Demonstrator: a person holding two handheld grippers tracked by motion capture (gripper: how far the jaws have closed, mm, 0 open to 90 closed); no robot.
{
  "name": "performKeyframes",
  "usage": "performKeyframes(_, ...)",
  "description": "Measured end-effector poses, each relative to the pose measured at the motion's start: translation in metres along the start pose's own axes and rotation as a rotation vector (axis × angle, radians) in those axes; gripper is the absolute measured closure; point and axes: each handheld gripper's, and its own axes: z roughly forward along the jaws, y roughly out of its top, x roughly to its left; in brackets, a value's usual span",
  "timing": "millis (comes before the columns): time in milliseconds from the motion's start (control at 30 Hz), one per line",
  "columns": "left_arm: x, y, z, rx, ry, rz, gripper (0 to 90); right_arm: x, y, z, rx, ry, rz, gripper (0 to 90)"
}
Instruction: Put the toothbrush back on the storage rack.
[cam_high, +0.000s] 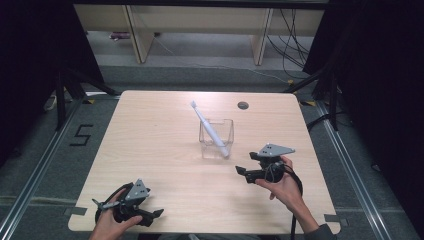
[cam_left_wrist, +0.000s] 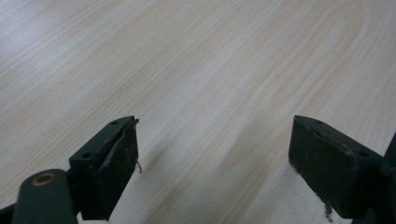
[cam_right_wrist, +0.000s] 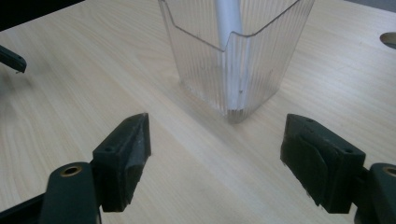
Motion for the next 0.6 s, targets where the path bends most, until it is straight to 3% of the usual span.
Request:
performKeyframes(67, 0.0, 0.0, 0.0, 0.002, 0.0, 0.002, 15.5, 0.003, -0.004, 0.001, 0.006, 0.021, 0.02, 23.6)
performKeyframes(200, 0.0, 0.0, 0.0, 0.001, -0.001, 0.002, 15.5, 0.003, -0.007, 0.002, 0.011, 0.035, 0.003, 22.9)
performKeyframes(233, 0.0, 0.0, 0.0, 0.001, -0.002, 0.002, 15.5, 0.004, -0.008, 0.002, -0.003, 0.008, -0.006, 22.9)
performKeyframes(267, 0.0, 0.0, 0.0, 0.001, -0.002, 0.004, 15.5, 0.005, -0.009, 0.003, 0.001, 0.032, 0.004, 22.8)
performKeyframes(367, 0.0, 0.0, 0.001, 0.002, -0.001, -0.004, 15.6, 0.005, -0.014, 0.002, -0.018, 0.027, 0.013, 22.6)
performKeyframes(400, 0.0, 0.0, 0.001, 0.004, -0.002, -0.001, 15.6, 0.007, -0.016, 0.0, -0.012, 0.009, 0.029, 22.3)
performKeyframes(433, 0.0, 0.0, 0.0, 0.002, -0.01, -0.001, 15.5, 0.008, -0.018, 0.0, -0.003, 0.026, 0.05, 22.1)
performKeyframes(467, 0.0, 0.0, 0.0, 0.004, -0.002, 0.008, 15.5, 0.005, -0.02, 0.001, -0.016, 0.023, 0.02, 21.8)
performKeyframes(500, 0.0, 0.0, 0.0, 0.002, -0.002, 0.005, 15.5, 0.008, -0.023, 0.001, 0.009, 0.015, 0.036, 20.4)
performKeyframes(533, 0.0, 0.0, 0.0, 0.002, -0.002, 0.002, 15.5, 0.007, -0.025, -0.001, 0.002, 0.008, 0.013, 21.0)
performKeyframes(600, 0.0, 0.0, 0.0, -0.001, -0.002, 0.0, 15.6, 0.008, -0.026, -0.001, 0.004, 0.014, 0.028, 20.9)
